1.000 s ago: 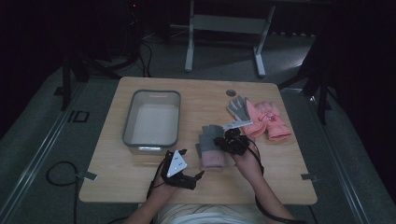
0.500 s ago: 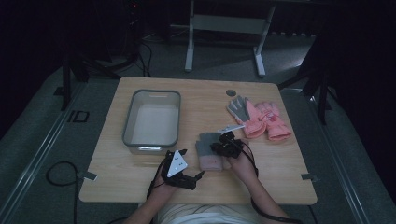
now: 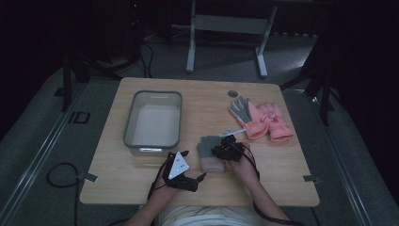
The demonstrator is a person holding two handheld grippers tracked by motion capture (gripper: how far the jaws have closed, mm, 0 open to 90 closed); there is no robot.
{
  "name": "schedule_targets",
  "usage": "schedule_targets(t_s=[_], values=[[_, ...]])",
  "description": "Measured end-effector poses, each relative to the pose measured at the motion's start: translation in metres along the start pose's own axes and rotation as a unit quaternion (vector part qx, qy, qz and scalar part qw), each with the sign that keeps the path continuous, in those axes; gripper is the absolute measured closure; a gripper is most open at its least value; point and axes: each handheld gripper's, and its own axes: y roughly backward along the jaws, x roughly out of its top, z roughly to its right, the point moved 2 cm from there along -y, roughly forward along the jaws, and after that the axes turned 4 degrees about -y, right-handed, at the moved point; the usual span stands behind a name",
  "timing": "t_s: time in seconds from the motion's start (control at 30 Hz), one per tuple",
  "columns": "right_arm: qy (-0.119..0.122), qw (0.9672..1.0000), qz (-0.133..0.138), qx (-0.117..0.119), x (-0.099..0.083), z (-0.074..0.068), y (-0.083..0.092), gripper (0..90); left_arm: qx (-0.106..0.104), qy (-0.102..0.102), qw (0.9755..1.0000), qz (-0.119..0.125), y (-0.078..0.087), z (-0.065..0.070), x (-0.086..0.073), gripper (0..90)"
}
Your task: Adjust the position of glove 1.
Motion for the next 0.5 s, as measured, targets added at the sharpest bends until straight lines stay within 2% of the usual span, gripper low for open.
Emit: schedule_targets(t_s=[0.1, 0.2, 0.23, 0.27, 0.3, 0.33, 0.37, 0.4, 0.43, 0.47, 0.5], values=[[0.006, 0.9999, -0.006, 0.006, -0.001, 0.000, 0.001, 73.1, -0.007, -0.005, 0.9999, 0.009, 0.001, 0.001, 0.000, 0.0], [0.008, 0.9998, -0.008, 0.016, -0.002, 0.001, 0.002, 71.2, -0.029, -0.002, 0.9995, 0.014, 0.001, 0.003, 0.003, 0.0], [0.002, 0.9997, -0.010, 0.024, -0.002, 0.002, 0.005, 68.9, -0.036, -0.003, 0.9993, 0.008, 0.000, 0.004, 0.004, 0.0], [0.003, 0.9996, -0.010, 0.027, -0.001, 0.003, 0.008, 67.3, -0.044, -0.024, 0.9987, -0.004, -0.003, 0.008, 0.007, 0.0], [0.004, 0.9996, -0.010, 0.027, 0.000, 0.004, 0.011, 66.9, -0.041, -0.035, 0.9985, -0.013, -0.005, 0.009, 0.009, 0.0], [0.005, 0.9996, -0.005, 0.026, 0.002, 0.004, 0.015, 66.8, -0.036, -0.043, 0.9978, -0.035, -0.007, 0.011, 0.011, 0.0], [0.005, 0.9997, 0.002, 0.023, 0.004, 0.006, 0.022, 65.8, -0.036, -0.043, 0.9978, -0.035, -0.007, 0.011, 0.011, 0.0], [0.007, 0.9998, 0.006, 0.020, 0.005, 0.008, 0.026, 65.1, -0.015, -0.064, 0.9968, -0.046, -0.009, 0.014, 0.015, 0.0], [0.007, 0.9998, 0.006, 0.020, 0.005, 0.008, 0.026, 65.1, -0.015, -0.064, 0.9968, -0.046, -0.009, 0.014, 0.015, 0.0], [0.008, 0.9998, 0.015, 0.011, 0.010, 0.014, 0.036, 63.9, -0.016, -0.070, 0.9947, -0.073, -0.012, 0.016, 0.022, 0.0], [0.008, 0.9998, 0.020, 0.004, 0.012, 0.019, 0.041, 63.9, -0.017, -0.068, 0.9942, -0.082, -0.013, 0.017, 0.025, 2.8]])
